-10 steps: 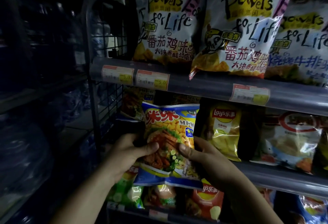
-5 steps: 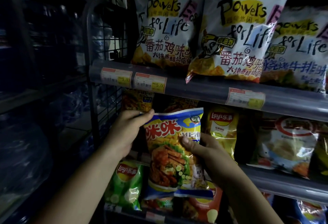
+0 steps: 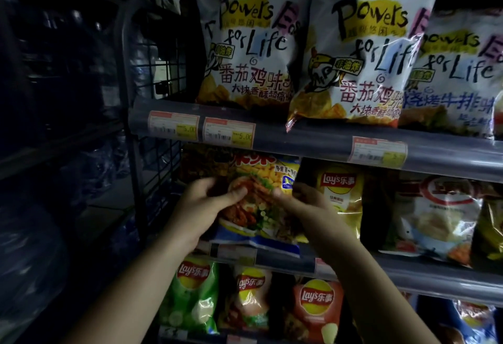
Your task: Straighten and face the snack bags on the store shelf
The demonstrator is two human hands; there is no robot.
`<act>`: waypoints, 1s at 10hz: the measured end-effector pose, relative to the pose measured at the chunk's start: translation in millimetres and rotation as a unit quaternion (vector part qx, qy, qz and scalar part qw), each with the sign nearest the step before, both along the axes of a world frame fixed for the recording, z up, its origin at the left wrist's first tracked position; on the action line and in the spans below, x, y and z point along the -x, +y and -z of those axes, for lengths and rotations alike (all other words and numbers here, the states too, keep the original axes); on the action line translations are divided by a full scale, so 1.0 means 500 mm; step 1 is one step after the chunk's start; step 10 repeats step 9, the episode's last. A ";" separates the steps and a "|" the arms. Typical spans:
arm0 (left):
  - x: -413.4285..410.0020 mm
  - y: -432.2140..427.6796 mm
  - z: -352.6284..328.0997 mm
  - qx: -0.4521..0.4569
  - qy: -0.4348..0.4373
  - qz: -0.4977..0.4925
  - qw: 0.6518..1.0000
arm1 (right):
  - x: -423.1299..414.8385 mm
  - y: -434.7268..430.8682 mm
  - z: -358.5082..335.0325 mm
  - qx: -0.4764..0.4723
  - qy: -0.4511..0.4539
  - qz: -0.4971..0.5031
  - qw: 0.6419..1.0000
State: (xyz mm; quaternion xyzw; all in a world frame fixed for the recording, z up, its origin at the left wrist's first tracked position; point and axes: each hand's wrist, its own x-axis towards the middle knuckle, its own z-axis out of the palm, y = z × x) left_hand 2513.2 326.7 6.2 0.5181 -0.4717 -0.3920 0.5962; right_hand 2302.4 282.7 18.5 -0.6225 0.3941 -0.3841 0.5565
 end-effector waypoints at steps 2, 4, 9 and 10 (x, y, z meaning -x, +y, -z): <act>-0.029 -0.064 0.020 0.029 -0.013 -0.019 0.999 | -0.021 -0.014 0.025 0.060 0.012 0.068 0.996; -0.023 -0.079 0.066 0.040 -0.062 -0.025 0.997 | -0.035 -0.045 0.060 0.073 0.067 0.110 0.989; -0.043 0.029 0.075 0.066 -0.142 -0.110 0.982 | -0.031 0.042 0.075 0.282 0.117 0.184 0.934; -0.043 0.029 0.075 0.066 -0.142 -0.110 0.982 | -0.031 0.042 0.075 0.282 0.117 0.184 0.934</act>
